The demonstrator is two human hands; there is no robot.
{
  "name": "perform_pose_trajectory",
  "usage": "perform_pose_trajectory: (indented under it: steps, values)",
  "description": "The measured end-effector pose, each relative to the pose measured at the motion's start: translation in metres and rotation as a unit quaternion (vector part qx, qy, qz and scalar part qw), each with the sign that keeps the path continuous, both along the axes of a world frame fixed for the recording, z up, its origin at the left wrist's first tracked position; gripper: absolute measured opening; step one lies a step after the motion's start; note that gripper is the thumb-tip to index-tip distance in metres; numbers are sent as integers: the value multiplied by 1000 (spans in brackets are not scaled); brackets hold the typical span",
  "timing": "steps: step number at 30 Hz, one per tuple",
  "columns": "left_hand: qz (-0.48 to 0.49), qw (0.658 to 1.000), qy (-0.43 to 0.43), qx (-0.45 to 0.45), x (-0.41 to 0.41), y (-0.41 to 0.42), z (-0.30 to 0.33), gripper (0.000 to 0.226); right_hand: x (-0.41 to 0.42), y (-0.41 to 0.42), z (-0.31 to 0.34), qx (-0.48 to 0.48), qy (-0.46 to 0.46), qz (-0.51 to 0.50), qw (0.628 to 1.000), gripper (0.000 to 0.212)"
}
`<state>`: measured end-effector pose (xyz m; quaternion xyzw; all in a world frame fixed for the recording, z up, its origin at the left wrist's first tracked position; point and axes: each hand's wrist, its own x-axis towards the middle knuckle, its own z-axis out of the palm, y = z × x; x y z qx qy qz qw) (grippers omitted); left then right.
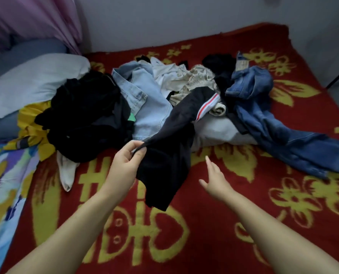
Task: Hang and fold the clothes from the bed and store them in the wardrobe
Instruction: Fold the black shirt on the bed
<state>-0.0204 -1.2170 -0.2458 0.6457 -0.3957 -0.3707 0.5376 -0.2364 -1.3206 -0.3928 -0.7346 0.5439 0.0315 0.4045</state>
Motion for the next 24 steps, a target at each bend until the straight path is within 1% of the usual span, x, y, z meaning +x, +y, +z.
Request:
perform_pose_trajectory:
  steps: [2, 3, 5, 6, 7, 8, 9, 10, 11, 12, 15, 17, 18, 21, 22, 23, 24]
  values:
    - [-40, 999, -7, -12, 10, 14, 43, 23, 24, 16, 47, -72, -93, -8, 993, 91]
    - [-58, 998, -12, -16, 16, 22, 65, 24, 37, 22, 75, -106, -150, 1, 983, 93]
    - [-103, 994, -22, -20, 28, 39, 107, 18, 62, 33, 135, -151, -249, 46, 955, 94]
    - [-131, 991, -28, -22, 33, 45, 125, 16, 74, 36, 163, -159, -275, 80, 945, 89]
    - [-155, 987, -36, -25, 38, 52, 143, 15, 84, 39, 189, -166, -277, 120, 939, 79]
    - [-173, 983, -53, -34, 43, 60, 162, 15, 94, 44, 214, -173, -266, 158, 935, 62]
    - [-186, 979, -63, -48, 47, 67, 179, 14, 102, 48, 236, -181, -255, 185, 931, 44]
    - [-189, 978, -64, -63, 53, 72, 192, 13, 108, 52, 255, -188, -256, 192, 929, 29]
    - [-183, 979, -52, -81, 59, 79, 205, 12, 112, 58, 274, -195, -269, 181, 926, 20]
    - [-167, 981, -30, -99, 67, 85, 216, 12, 116, 64, 291, -209, -280, 158, 924, 16]
    - [-121, 982, 36, -139, 89, 98, 230, 16, 124, 71, 343, -262, -312, 84, 910, 16]
    - [-131, 981, 37, -136, 99, 107, 228, 23, 126, 76, 378, -272, -349, 32, 896, 18]
    - [-153, 981, 24, -114, 101, 109, 222, 32, 125, 77, 394, -260, -375, 9, 890, 23]
    - [-240, 971, -20, 14, 96, 121, 197, 80, 120, 84, 438, -207, -458, -58, 862, 30]
    - [-265, 962, -39, 50, 91, 123, 186, 84, 119, 85, 449, -202, -480, -71, 851, 31]
    - [-283, 955, -65, 64, 86, 124, 176, 78, 116, 87, 464, -206, -495, -77, 841, 33]
    - [-281, 951, -103, 71, 82, 122, 166, 66, 113, 88, 476, -212, -503, -80, 834, 36]
